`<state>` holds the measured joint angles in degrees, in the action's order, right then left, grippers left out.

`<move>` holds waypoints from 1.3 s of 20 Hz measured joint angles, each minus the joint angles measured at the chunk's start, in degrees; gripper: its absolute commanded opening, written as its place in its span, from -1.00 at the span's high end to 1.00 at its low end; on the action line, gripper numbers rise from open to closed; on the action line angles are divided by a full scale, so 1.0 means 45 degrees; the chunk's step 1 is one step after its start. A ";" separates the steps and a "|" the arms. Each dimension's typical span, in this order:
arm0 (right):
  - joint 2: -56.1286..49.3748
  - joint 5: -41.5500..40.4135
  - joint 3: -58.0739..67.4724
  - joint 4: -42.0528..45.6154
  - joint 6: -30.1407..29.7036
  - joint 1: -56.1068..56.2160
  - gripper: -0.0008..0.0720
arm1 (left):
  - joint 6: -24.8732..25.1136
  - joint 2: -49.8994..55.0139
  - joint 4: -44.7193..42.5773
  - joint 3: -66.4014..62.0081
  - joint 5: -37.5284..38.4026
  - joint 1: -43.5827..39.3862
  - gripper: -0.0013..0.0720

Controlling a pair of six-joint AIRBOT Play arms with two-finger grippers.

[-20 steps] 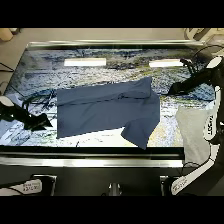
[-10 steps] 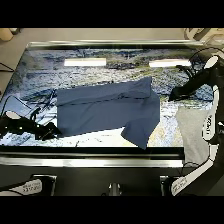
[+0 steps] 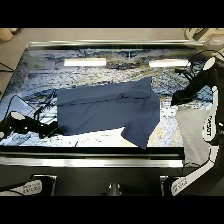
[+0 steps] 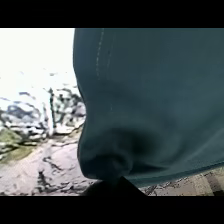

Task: Fold the shirts.

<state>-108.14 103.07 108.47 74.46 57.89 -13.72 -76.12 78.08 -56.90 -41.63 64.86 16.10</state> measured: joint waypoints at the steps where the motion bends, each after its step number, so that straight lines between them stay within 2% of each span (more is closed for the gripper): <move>1: 0.0165 -0.0155 -0.0486 -0.0010 -0.0024 0.0000 -0.20 | -0.0010 -0.0024 0.0000 0.0000 -0.0087 -0.0010 0.89; 10: 0.1763 -0.3823 -0.6086 -0.1486 -0.0559 0.0010 -0.18 | 0.0117 -0.0097 -0.0019 0.0005 -0.0248 -0.0034 0.89; 14: 0.1875 -0.4998 -0.7359 -0.1967 -0.0602 0.0126 -0.18 | 0.0209 -0.0097 -0.0015 0.0005 -0.0243 -0.0034 0.89; 17: 0.1928 -0.5814 -0.7694 -0.2307 -0.0612 0.0423 0.12 | 0.0291 -0.0112 -0.0015 0.0005 -0.0238 -0.0039 0.89; 19: 0.1919 -0.6567 -0.7800 -0.2443 -0.0568 0.0651 0.93 | 0.0316 -0.0175 -0.0058 0.0010 -0.0238 -0.0049 0.89; 23: 0.2424 -0.6902 -0.7791 -0.2399 -0.0549 0.0874 0.93 | 0.0350 -0.0840 -0.0102 -0.0510 -0.0175 -0.0034 0.90; 26: 0.4172 -0.6853 -0.6645 -0.2526 -0.1205 0.0937 0.93 | 0.0272 -0.2424 -0.0019 -0.2526 -0.0039 -0.0015 0.89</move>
<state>-89.36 72.23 78.56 63.09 52.47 -9.50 -74.89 67.18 -56.99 -52.99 64.69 16.03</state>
